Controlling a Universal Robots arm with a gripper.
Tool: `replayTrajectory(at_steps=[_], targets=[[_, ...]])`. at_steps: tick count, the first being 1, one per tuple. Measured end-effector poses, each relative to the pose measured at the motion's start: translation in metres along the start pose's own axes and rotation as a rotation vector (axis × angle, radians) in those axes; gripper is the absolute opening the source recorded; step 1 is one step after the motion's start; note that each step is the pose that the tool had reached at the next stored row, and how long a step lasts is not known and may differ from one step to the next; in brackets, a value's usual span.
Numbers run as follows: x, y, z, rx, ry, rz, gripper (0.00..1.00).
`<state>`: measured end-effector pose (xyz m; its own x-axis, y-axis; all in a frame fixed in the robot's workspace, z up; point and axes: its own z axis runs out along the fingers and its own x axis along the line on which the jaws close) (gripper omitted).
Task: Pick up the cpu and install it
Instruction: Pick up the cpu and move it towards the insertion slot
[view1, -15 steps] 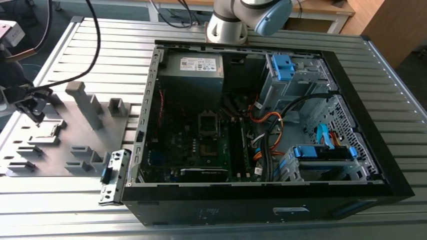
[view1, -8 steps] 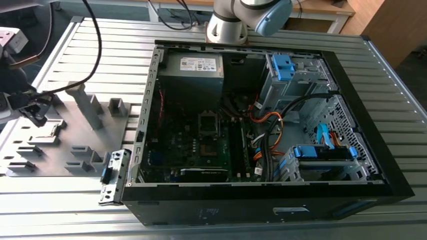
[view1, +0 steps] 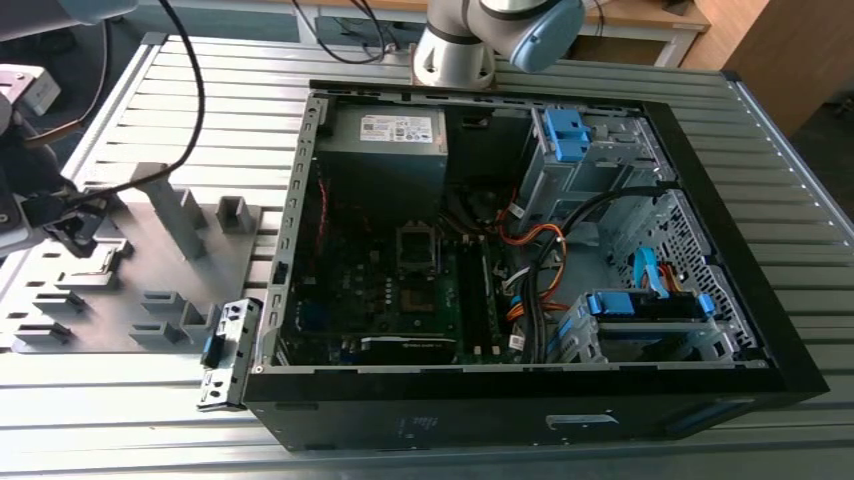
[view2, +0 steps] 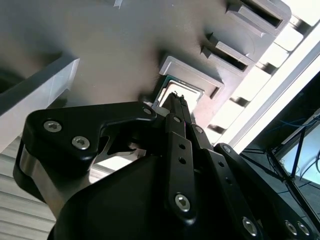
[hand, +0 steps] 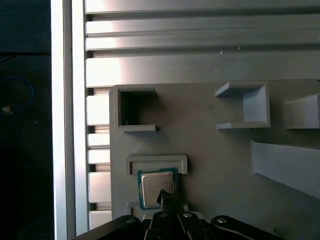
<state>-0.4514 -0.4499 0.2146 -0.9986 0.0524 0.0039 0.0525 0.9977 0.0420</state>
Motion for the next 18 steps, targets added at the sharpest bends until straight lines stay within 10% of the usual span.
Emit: replayTrajectory(at_steps=[18], targets=[[0.0043,0.0005,0.0115,0.0002,0.0000,0.000,0.11]])
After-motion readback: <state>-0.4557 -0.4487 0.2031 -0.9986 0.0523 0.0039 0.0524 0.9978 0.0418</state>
